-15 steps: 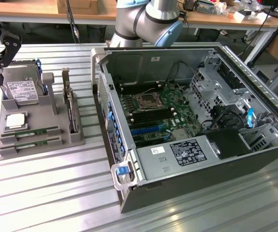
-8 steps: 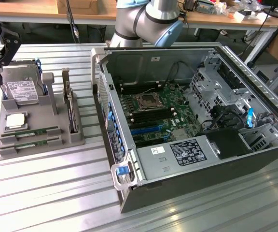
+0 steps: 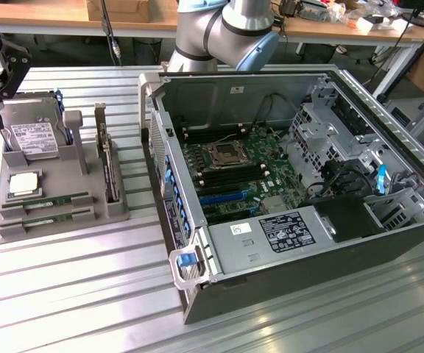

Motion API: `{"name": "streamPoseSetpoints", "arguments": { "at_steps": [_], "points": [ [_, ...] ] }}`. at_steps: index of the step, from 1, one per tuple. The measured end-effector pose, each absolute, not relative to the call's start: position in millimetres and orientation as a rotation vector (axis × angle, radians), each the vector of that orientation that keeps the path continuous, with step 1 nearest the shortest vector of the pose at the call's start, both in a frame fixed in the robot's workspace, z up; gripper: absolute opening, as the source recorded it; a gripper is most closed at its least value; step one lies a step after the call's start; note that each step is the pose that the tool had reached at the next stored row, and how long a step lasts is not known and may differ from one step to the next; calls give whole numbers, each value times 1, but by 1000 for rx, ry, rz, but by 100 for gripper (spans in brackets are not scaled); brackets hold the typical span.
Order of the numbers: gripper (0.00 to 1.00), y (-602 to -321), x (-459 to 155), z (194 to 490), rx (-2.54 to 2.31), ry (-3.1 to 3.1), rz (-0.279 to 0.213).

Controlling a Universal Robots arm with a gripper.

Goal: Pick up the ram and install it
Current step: 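Pick up the ram and move it above insertion slot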

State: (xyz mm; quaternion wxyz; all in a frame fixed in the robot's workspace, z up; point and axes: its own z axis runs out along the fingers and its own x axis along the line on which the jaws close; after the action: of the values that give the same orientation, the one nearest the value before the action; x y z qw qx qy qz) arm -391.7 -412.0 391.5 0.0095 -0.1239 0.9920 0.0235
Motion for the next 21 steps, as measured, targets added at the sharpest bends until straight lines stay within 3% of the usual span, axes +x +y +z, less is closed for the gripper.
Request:
{"name": "streamPoseSetpoints", "arguments": {
  "at_steps": [21],
  "points": [
    [10, -412, -392, 391, -672, 3053, 76]
  ]
}}
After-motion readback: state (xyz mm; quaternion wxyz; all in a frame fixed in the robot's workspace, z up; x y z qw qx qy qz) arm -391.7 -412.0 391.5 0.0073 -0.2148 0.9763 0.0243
